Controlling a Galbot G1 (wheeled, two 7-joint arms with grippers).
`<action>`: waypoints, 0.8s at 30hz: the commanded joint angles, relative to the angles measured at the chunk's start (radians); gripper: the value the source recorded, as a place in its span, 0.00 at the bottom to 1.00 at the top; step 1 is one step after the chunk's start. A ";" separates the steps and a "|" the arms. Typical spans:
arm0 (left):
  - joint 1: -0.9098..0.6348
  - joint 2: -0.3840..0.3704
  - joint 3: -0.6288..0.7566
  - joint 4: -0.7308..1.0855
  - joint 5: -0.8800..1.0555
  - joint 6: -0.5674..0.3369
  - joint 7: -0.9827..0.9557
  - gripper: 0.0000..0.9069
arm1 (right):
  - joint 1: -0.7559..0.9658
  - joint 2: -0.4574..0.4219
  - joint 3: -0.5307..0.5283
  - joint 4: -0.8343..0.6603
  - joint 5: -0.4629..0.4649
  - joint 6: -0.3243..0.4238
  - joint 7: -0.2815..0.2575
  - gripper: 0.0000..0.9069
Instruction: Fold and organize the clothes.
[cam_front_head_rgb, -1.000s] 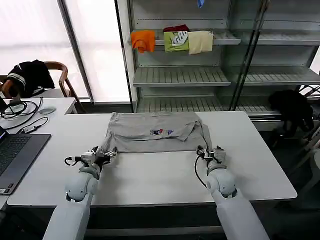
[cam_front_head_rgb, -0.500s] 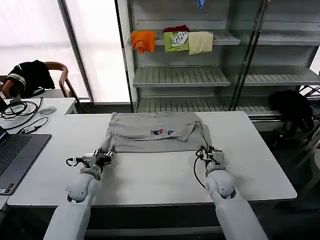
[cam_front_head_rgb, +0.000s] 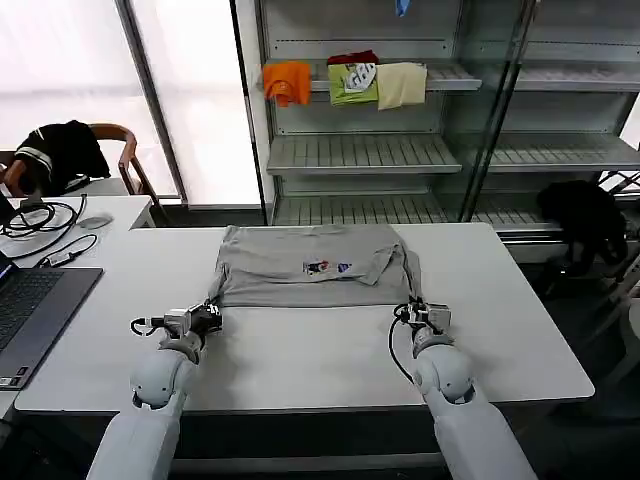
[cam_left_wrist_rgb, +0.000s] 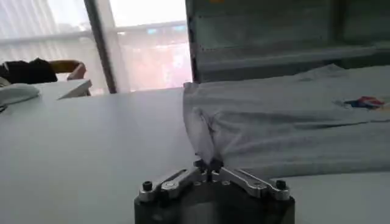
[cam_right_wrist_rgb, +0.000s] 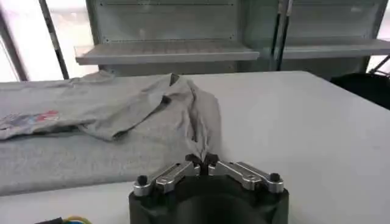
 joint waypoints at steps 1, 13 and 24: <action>0.021 0.008 -0.001 -0.044 0.000 -0.010 -0.007 0.02 | -0.024 -0.006 0.005 0.066 0.010 -0.002 0.006 0.00; 0.194 0.056 -0.030 -0.290 -0.017 -0.006 -0.017 0.02 | -0.161 -0.055 0.029 0.297 0.031 -0.005 0.050 0.00; 0.425 0.024 -0.077 -0.491 -0.010 -0.017 -0.019 0.02 | -0.380 -0.049 0.078 0.471 0.026 -0.003 0.058 0.00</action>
